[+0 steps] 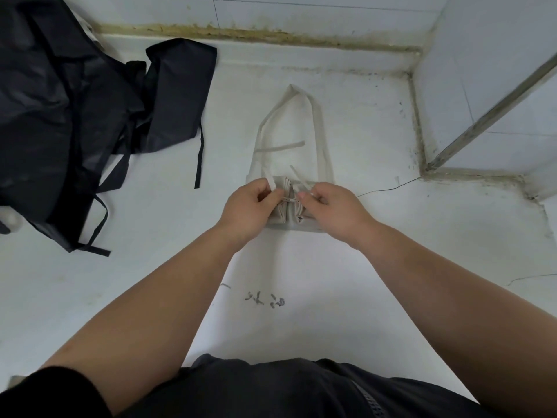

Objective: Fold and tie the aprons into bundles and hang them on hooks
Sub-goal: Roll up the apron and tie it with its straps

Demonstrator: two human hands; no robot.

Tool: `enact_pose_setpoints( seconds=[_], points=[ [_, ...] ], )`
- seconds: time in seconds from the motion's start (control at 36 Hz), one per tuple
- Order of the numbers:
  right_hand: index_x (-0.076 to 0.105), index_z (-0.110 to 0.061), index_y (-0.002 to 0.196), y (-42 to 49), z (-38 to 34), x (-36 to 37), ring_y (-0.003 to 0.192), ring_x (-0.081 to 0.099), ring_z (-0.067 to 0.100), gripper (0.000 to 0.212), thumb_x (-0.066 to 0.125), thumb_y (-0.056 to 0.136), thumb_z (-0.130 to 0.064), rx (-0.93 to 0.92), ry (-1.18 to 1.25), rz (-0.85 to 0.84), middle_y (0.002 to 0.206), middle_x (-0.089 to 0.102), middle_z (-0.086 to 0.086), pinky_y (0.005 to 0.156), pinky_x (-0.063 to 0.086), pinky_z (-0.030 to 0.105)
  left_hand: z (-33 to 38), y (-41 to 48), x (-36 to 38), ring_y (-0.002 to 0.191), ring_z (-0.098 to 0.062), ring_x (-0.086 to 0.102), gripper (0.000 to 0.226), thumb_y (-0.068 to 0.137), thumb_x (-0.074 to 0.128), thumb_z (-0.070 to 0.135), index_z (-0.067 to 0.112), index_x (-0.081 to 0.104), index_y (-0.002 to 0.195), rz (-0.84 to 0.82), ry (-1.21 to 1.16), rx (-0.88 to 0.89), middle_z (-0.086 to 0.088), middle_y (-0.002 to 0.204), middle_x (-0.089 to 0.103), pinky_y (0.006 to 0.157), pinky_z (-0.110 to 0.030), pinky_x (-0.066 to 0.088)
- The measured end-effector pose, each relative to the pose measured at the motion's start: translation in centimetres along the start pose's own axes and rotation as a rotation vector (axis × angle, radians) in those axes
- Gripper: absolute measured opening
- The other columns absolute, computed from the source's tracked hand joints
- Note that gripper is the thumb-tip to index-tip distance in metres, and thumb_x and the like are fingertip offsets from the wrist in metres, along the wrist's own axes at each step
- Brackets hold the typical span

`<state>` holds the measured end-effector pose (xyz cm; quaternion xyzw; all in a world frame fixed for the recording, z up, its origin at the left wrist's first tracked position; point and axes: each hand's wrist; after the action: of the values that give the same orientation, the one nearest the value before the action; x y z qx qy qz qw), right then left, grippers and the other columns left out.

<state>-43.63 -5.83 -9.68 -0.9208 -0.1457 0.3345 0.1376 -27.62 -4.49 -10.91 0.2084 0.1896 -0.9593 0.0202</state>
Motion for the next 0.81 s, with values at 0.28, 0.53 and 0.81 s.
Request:
enact_pose_setpoints(
  seconds=[0.28,0.53,0.81],
  points=[
    [0.028,-0.015,0.058,0.0,0.3,0.3,0.053,0.028,0.015,0.038,0.05,0.089,-0.012,0.11,0.051,0.145,0.057,0.031,0.0,0.048,0.024,0.028,-0.6,0.2,0.1,0.075,-0.014,0.06,0.024,0.094,0.059,0.031,0.015,0.054,0.077,0.075,0.097,-0.023,0.012,0.076,0.066,0.067,-0.026,0.047],
    [0.032,-0.016,0.059,0.2,0.7,0.1,0.053,0.037,0.014,0.035,0.055,0.085,-0.01,0.158,0.149,0.202,0.059,0.042,0.0,0.047,0.028,0.027,-1.2,0.0,0.2,0.084,-0.019,0.061,0.016,0.091,0.062,0.025,0.011,0.056,0.092,0.155,0.23,0.053,0.003,0.082,0.063,0.074,-0.029,0.046],
    [0.036,-0.023,0.063,0.8,-0.1,1.0,0.057,0.034,0.015,0.033,0.053,0.09,-0.024,0.123,0.079,-0.083,0.063,0.04,-0.005,0.057,0.023,0.028,-1.1,-0.1,0.1,0.089,-0.023,0.063,0.02,0.095,0.056,0.026,0.009,0.056,0.105,0.085,0.21,0.066,-0.003,0.092,0.067,0.082,-0.038,0.05]
  ],
)
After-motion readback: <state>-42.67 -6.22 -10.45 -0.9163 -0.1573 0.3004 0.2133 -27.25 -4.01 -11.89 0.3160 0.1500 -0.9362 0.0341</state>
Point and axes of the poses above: each hand's wrist, its own y-axis towards the middle knuckle, its own x-axis out of the palm, z = x × y
